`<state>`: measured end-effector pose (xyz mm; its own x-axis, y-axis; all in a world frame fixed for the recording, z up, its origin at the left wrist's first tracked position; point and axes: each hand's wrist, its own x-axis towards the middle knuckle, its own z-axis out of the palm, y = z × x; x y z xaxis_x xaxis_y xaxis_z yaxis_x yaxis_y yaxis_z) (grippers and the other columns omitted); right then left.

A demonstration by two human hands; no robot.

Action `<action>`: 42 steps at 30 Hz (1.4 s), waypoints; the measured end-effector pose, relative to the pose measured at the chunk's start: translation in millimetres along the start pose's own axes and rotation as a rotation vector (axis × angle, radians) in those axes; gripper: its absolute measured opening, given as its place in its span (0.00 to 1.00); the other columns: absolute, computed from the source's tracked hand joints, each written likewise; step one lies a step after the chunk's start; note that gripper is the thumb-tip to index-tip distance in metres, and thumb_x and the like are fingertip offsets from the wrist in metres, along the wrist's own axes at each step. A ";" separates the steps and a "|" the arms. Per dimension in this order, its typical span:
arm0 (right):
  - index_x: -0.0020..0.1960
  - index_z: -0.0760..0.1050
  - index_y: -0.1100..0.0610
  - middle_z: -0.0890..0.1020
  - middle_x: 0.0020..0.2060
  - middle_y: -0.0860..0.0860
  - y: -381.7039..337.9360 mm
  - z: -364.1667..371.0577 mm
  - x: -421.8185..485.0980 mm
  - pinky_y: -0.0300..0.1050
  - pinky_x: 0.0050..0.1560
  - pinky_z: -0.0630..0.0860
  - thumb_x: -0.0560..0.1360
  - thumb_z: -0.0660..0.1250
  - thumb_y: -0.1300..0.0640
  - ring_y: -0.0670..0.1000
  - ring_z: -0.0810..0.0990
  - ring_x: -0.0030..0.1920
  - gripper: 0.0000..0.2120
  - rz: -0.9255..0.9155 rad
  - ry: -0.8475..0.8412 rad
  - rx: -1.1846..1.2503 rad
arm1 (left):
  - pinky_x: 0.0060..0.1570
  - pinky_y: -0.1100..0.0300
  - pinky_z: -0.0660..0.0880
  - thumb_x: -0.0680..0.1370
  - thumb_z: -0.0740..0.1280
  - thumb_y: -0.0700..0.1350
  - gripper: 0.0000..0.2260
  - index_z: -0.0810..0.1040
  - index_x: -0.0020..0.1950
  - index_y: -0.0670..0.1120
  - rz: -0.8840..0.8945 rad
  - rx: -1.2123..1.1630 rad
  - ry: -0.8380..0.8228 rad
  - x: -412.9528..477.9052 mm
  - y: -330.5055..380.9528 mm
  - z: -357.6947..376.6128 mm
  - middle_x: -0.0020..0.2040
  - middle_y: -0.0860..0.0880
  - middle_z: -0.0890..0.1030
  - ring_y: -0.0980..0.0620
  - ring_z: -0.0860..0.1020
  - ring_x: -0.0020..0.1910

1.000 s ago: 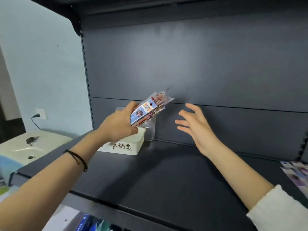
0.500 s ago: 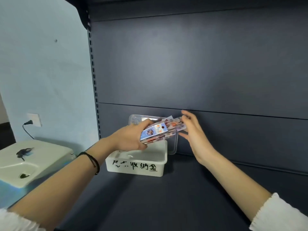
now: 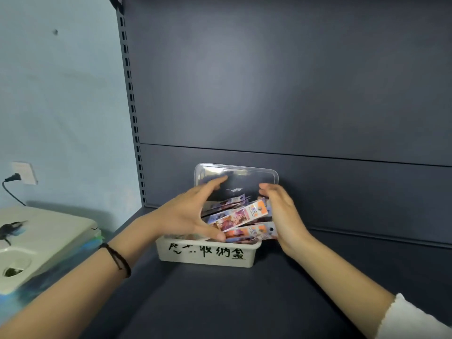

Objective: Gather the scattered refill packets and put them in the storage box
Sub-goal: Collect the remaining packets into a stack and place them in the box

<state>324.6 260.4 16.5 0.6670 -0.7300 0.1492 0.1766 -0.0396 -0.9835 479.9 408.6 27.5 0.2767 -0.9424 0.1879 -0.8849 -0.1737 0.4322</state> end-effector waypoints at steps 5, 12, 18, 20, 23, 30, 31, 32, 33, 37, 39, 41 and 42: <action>0.57 0.75 0.56 0.80 0.43 0.48 1.1 4.3 2.6 0.36 0.27 0.75 0.79 0.59 0.55 0.44 0.82 0.34 0.10 0.030 0.047 0.060 | 0.69 0.53 0.63 0.66 0.65 0.71 0.36 0.58 0.72 0.68 0.016 -0.068 0.176 -14.2 -20.1 -9.1 0.71 0.61 0.67 0.61 0.62 0.70; 0.54 0.77 0.55 0.81 0.41 0.50 9.7 16.3 1.8 0.38 0.32 0.78 0.79 0.60 0.56 0.46 0.83 0.36 0.09 -0.027 0.042 0.042 | 0.70 0.49 0.65 0.74 0.61 0.66 0.24 0.70 0.68 0.60 -0.243 -0.492 0.248 -24.6 -44.5 15.6 0.67 0.56 0.73 0.53 0.70 0.68; 0.54 0.76 0.49 0.81 0.52 0.54 10.1 25.0 9.7 0.51 0.51 0.79 0.81 0.55 0.55 0.52 0.82 0.50 0.11 -0.102 -0.079 -0.342 | 0.74 0.43 0.36 0.63 0.48 0.77 0.41 0.59 0.74 0.63 -0.235 -0.146 0.139 -22.5 -37.2 16.7 0.76 0.56 0.62 0.55 0.52 0.77; 0.59 0.74 0.49 0.80 0.52 0.51 10.0 20.7 11.3 0.47 0.52 0.78 0.82 0.54 0.54 0.51 0.81 0.51 0.11 -0.109 -0.166 -0.462 | 0.72 0.45 0.33 0.63 0.46 0.79 0.42 0.56 0.74 0.64 -0.198 -0.047 0.142 -22.2 -35.7 14.9 0.76 0.55 0.61 0.56 0.50 0.77; 0.62 0.72 0.49 0.80 0.50 0.49 6.2 15.4 10.7 0.36 0.43 0.75 0.82 0.55 0.52 0.45 0.80 0.45 0.12 -0.101 -0.242 -0.507 | 0.74 0.47 0.50 0.71 0.51 0.71 0.34 0.62 0.73 0.58 -0.098 0.077 0.274 -14.3 -33.2 14.6 0.73 0.53 0.68 0.53 0.60 0.75; 0.58 0.79 0.51 0.81 0.55 0.44 -11.0 -13.8 22.8 0.38 0.57 0.74 0.80 0.59 0.52 0.41 0.80 0.53 0.12 -0.010 -0.207 -0.277 | 0.70 0.64 0.60 0.78 0.61 0.58 0.20 0.70 0.70 0.59 0.334 -0.139 0.124 -11.3 -13.7 4.8 0.70 0.63 0.70 0.62 0.61 0.73; 0.58 0.79 0.52 0.80 0.57 0.44 -13.8 -17.1 25.4 0.39 0.60 0.74 0.80 0.61 0.53 0.43 0.79 0.56 0.11 -0.006 -0.190 -0.278 | 0.72 0.65 0.56 0.78 0.62 0.59 0.21 0.68 0.71 0.60 0.337 -0.086 0.085 -9.1 -12.9 5.7 0.73 0.63 0.67 0.63 0.58 0.75; 0.57 0.79 0.53 0.80 0.58 0.46 -16.1 -19.3 27.1 0.41 0.61 0.74 0.79 0.62 0.53 0.46 0.79 0.57 0.11 0.007 -0.181 -0.292 | 0.73 0.63 0.53 0.77 0.61 0.60 0.23 0.65 0.72 0.63 0.327 -0.025 0.051 -6.0 -12.9 7.6 0.75 0.63 0.62 0.62 0.54 0.76; 0.57 0.80 0.54 0.81 0.57 0.47 -17.8 -20.8 27.8 0.42 0.60 0.76 0.79 0.63 0.54 0.49 0.80 0.56 0.10 0.030 -0.186 -0.315 | 0.75 0.59 0.51 0.77 0.59 0.62 0.24 0.61 0.73 0.66 0.308 0.040 0.015 -3.0 -12.2 9.3 0.77 0.63 0.58 0.61 0.50 0.77; 0.54 0.81 0.57 0.84 0.51 0.53 -16.5 -21.1 29.0 0.45 0.61 0.77 0.77 0.65 0.60 0.50 0.83 0.54 0.08 0.013 -0.199 -0.416 | 0.75 0.46 0.42 0.77 0.56 0.65 0.28 0.45 0.72 0.73 0.116 0.097 -0.221 8.3 -10.5 13.7 0.79 0.60 0.42 0.55 0.38 0.77; 0.54 0.81 0.56 0.84 0.50 0.52 -13.1 -20.5 29.6 0.44 0.59 0.77 0.76 0.66 0.61 0.49 0.83 0.53 0.09 -0.034 -0.183 -0.463 | 0.75 0.44 0.43 0.77 0.55 0.65 0.28 0.42 0.71 0.74 0.072 0.076 -0.297 12.7 -12.7 17.3 0.79 0.58 0.40 0.54 0.38 0.77; 0.54 0.82 0.55 0.85 0.49 0.49 -9.3 -18.2 28.7 0.39 0.54 0.78 0.76 0.66 0.61 0.46 0.82 0.51 0.09 -0.070 -0.197 -0.542 | 0.76 0.46 0.46 0.78 0.53 0.65 0.27 0.43 0.72 0.73 0.085 0.030 -0.344 16.5 -18.1 22.4 0.80 0.57 0.44 0.55 0.42 0.78; 0.53 0.82 0.55 0.85 0.49 0.48 -6.9 -16.9 28.5 0.36 0.51 0.77 0.76 0.66 0.61 0.45 0.82 0.50 0.09 -0.088 -0.221 -0.591 | 0.76 0.49 0.48 0.79 0.53 0.64 0.26 0.46 0.74 0.71 0.101 -0.007 -0.353 18.3 -20.4 24.3 0.80 0.56 0.48 0.56 0.45 0.78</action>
<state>330.2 228.3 25.8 0.8131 -0.5510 0.1878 -0.1490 -0.5090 -0.8478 493.9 388.0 0.7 0.0410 -0.9955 -0.0859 -0.8984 -0.0744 0.4329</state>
